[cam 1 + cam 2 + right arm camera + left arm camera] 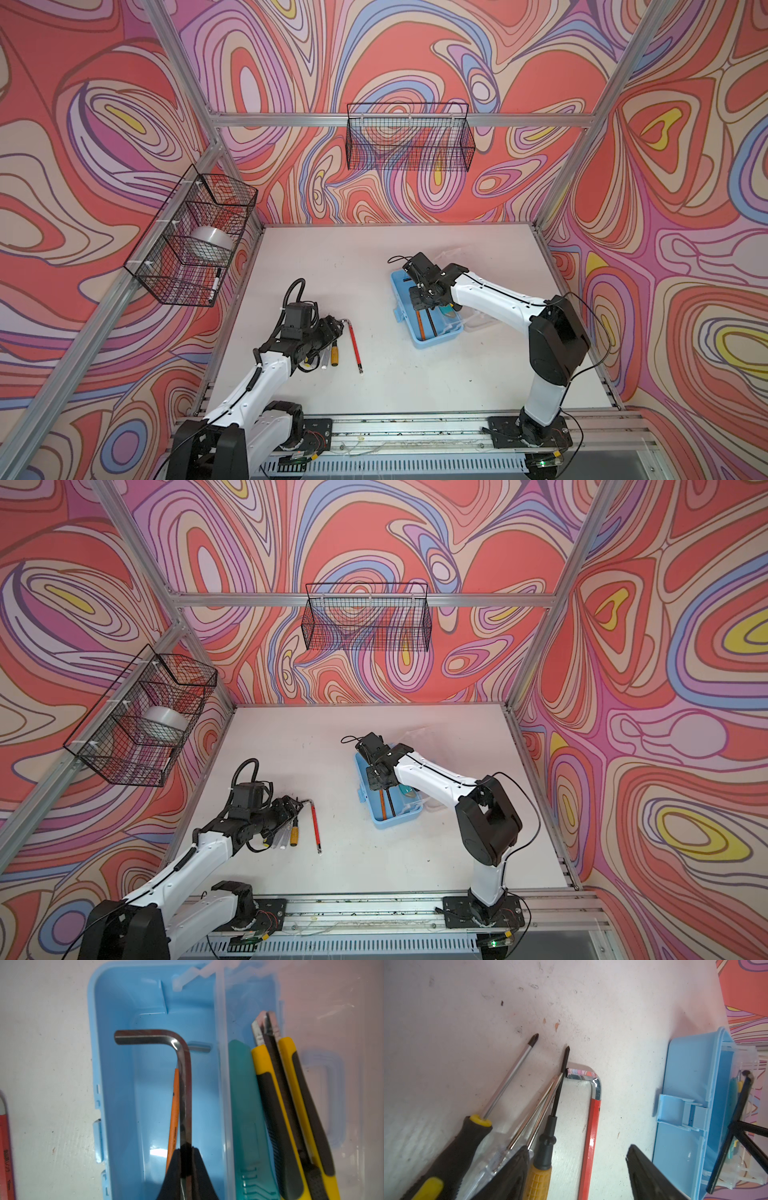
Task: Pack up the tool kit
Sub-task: 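Lift the black hex key with the right gripper and carry it over the box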
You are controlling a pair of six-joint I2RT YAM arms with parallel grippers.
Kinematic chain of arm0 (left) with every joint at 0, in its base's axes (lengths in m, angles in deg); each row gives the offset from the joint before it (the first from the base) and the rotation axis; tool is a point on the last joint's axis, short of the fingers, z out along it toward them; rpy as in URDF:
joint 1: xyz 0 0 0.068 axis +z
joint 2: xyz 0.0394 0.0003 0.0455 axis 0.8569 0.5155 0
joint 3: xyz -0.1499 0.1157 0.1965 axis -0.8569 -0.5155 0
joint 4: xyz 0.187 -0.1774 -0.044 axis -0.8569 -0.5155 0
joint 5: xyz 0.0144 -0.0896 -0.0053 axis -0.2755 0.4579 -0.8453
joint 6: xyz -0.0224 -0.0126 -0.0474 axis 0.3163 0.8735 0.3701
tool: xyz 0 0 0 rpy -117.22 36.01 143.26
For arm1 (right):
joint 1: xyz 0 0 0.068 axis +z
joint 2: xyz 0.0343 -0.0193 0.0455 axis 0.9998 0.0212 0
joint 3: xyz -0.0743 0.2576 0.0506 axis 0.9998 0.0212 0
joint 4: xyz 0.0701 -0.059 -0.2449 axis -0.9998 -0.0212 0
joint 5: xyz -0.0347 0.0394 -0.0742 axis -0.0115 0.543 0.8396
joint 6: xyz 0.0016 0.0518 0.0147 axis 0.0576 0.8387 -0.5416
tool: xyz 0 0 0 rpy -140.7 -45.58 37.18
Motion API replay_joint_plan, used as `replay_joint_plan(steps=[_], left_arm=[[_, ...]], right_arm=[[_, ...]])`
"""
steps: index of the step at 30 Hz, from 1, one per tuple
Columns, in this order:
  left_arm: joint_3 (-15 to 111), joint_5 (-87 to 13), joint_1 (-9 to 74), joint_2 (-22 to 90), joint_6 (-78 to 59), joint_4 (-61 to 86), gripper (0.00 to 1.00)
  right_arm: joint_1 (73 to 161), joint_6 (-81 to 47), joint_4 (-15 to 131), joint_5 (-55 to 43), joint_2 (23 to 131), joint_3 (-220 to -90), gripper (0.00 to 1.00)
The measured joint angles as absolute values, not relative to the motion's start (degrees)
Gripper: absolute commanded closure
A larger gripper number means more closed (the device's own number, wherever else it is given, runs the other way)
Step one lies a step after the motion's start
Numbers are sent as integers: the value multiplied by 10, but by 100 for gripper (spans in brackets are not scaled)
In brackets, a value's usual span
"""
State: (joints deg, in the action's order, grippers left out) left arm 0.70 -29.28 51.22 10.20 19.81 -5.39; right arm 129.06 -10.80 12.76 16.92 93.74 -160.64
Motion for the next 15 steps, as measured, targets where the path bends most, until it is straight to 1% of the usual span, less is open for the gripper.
replay_joint_plan(steps=[5, 12, 15], left_arm=[[7, -293, 512, 102, 196, -54, 25], [7, -293, 512, 106, 194, -54, 25], [7, -295, 512, 106, 194, -54, 25]], right_arm=[[1282, -102, 156, 160, 950, -1602, 100], [1271, -98, 184, 156, 1022, -1602, 100], [1271, -95, 185, 169, 1030, -1606, 100]])
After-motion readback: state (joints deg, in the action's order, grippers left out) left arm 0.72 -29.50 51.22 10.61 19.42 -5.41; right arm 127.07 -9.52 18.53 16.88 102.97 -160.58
